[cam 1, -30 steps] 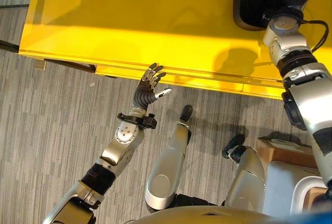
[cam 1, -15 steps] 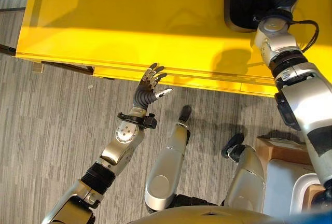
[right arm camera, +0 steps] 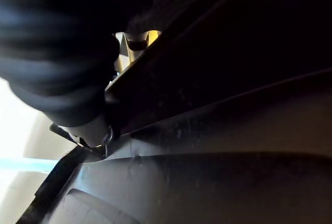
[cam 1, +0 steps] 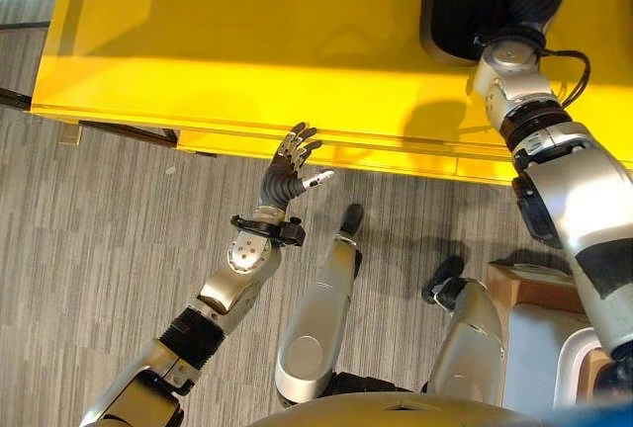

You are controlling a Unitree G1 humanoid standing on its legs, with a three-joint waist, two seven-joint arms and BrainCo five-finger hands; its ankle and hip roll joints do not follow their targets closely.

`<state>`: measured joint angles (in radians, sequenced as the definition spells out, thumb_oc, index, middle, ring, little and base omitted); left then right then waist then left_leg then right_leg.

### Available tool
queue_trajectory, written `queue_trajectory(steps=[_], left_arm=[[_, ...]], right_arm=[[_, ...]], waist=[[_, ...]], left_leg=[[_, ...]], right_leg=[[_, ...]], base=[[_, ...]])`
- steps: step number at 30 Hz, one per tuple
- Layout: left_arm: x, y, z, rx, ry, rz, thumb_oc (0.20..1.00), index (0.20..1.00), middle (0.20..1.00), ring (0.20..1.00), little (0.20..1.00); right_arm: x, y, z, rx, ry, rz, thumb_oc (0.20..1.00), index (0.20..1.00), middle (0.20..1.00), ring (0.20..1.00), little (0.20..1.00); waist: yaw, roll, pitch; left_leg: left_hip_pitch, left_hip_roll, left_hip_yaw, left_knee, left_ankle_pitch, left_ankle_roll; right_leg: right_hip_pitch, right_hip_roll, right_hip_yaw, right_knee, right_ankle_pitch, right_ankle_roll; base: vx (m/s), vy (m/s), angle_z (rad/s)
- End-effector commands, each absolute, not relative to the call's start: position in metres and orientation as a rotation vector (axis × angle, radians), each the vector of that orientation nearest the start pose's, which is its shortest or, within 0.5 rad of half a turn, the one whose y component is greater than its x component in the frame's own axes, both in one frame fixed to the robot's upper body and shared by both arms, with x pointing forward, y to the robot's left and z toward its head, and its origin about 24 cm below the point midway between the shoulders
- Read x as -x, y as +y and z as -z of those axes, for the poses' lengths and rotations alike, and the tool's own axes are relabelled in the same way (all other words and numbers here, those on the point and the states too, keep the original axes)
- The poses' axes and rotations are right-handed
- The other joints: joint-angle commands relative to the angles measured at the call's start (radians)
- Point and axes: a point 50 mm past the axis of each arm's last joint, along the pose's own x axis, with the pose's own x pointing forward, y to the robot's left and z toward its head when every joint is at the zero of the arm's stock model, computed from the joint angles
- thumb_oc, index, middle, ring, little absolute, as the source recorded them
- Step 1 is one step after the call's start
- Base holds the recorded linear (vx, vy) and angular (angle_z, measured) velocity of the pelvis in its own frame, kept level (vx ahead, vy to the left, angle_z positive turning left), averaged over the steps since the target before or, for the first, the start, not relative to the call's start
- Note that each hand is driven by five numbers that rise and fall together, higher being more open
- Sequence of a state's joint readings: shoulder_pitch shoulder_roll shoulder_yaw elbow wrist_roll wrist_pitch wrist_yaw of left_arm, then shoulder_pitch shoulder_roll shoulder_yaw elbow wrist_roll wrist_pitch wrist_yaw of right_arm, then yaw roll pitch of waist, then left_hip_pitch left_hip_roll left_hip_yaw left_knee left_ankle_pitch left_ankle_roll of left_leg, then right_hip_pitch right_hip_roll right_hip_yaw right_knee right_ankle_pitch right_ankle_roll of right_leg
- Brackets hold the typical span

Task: Move parts from the plastic box to the shelf.

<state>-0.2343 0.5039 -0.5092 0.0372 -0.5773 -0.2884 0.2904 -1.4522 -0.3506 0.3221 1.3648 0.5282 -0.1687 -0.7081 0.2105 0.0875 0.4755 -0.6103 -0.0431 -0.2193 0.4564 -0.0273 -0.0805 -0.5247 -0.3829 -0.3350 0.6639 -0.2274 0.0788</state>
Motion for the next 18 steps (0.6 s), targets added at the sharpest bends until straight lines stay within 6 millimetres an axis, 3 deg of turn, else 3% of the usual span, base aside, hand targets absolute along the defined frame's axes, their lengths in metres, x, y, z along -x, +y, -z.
queue_trajectory(steps=[1,2,3,4,5,10,11,12,16,17,18], left_arm=[[-0.2762,0.1288,-0.0920,0.105,-0.224,0.226,1.000,1.000,1.000,1.000,1.000],[-0.2762,0.1289,-0.0918,0.105,-0.223,0.225,1.000,1.000,1.000,1.000,1.000],[-0.2760,0.1289,-0.0918,0.105,-0.223,0.227,1.000,1.000,1.000,1.000,1.000],[-0.2759,0.1293,-0.0915,0.105,-0.222,0.225,1.000,1.000,1.000,1.000,1.000],[-0.2759,0.1293,-0.0917,0.106,-0.223,0.225,1.000,1.000,1.000,1.000,1.000],[-0.2760,0.1287,-0.0907,0.101,-0.219,0.226,1.000,1.000,1.000,1.000,1.000],[-0.2760,0.1287,-0.0909,0.101,-0.220,0.226,1.000,1.000,1.000,1.000,1.000],[-0.2762,0.1287,-0.0912,0.102,-0.221,0.226,1.000,1.000,1.000,1.000,1.000],[-0.2763,0.1288,-0.0925,0.106,-0.228,0.224,1.000,1.000,1.000,1.000,1.000],[-0.2764,0.1289,-0.0924,0.106,-0.228,0.224,1.000,1.000,1.000,1.000,1.000],[-0.2764,0.1286,-0.0932,0.108,-0.231,0.224,1.000,1.000,1.000,1.000,1.000]], right_arm=[[-0.4212,-0.1899,-0.2657,-0.117,-0.233,0.698,0.200,0.200,0.200,0.200,0.200],[-0.4212,-0.1897,-0.2655,-0.116,-0.232,0.698,0.200,0.200,0.200,0.200,0.200],[-0.4211,-0.1903,-0.2659,-0.117,-0.232,0.701,0.200,0.200,0.200,0.200,0.200],[-0.4211,-0.1897,-0.2662,-0.117,-0.233,0.701,0.200,0.200,0.200,0.200,0.200],[-0.4212,-0.1885,-0.2674,-0.116,-0.238,0.697,0.200,0.200,0.200,0.200,0.200],[-0.4213,-0.1861,-0.2663,-0.118,-0.238,0.698,0.200,0.200,0.200,0.200,0.200],[-0.4212,-0.1862,-0.2666,-0.119,-0.239,0.698,0.200,0.200,0.200,0.200,0.200],[-0.4214,-0.1860,-0.2657,-0.111,-0.235,0.695,0.200,0.200,0.200,0.200,0.200],[-0.4216,-0.1846,-0.2653,-0.057,-0.241,0.693,0.200,0.200,0.200,0.200,0.200],[-0.4215,-0.1845,-0.2657,-0.046,-0.245,0.694,0.307,0.307,0.307,0.307,0.307],[-0.4212,-0.1839,-0.2689,-0.010,-0.259,0.696,0.771,0.771,0.771,0.771,0.771]], waist=[[0.016,0.010,0.043],[0.015,0.007,0.038],[0.016,0.010,0.043],[0.016,0.008,0.038],[0.017,0.011,0.041],[0.016,0.008,0.036],[0.016,0.011,0.041],[0.015,0.008,0.036],[0.016,0.007,0.039],[0.017,0.007,0.039],[0.017,0.007,0.038]], left_leg=[[-0.011,0.078,0.076,0.053,-0.081,0.010],[-0.001,0.080,0.075,0.055,-0.103,0.007],[-0.011,0.077,0.074,0.054,-0.081,0.010],[-0.001,0.080,0.073,0.054,-0.103,0.007],[-0.012,0.078,0.074,0.052,-0.082,0.011],[0.000,0.079,0.075,0.055,-0.104,0.008],[-0.009,0.076,0.075,0.054,-0.082,0.011],[-0.001,0.079,0.075,0.056,-0.104,0.007],[-0.003,0.078,0.076,0.061,-0.106,0.007],[-0.003,0.077,0.076,0.061,-0.107,0.007],[-0.004,0.077,0.076,0.061,-0.108,0.008]], right_leg=[[0.037,-0.002,0.044,-0.024,0.038,0.046],[0.045,0.001,0.049,-0.021,0.020,0.054],[0.038,-0.002,0.043,-0.024,0.038,0.046],[0.046,0.000,0.049,-0.021,0.019,0.055],[0.037,-0.002,0.043,-0.025,0.038,0.047],[0.049,-0.001,0.051,-0.022,0.022,0.055],[0.041,-0.004,0.045,-0.025,0.041,0.047],[0.050,-0.002,0.050,-0.021,0.021,0.056],[0.051,-0.002,0.048,-0.019,0.019,0.056],[0.050,-0.003,0.047,-0.018,0.018,0.056],[0.050,-0.003,0.047,-0.017,0.017,0.055]], base=[[0.08,-0.024,-0.02],[-0.08,0.032,0.00],[0.08,-0.024,0.00],[-0.08,0.032,0.01],[0.00,0.000,0.00],[0.02,-0.006,0.00],[0.00,0.000,0.00],[0.00,0.000,0.00],[0.02,-0.007,0.00],[0.00,0.000,0.00],[0.00,0.000,0.00]])
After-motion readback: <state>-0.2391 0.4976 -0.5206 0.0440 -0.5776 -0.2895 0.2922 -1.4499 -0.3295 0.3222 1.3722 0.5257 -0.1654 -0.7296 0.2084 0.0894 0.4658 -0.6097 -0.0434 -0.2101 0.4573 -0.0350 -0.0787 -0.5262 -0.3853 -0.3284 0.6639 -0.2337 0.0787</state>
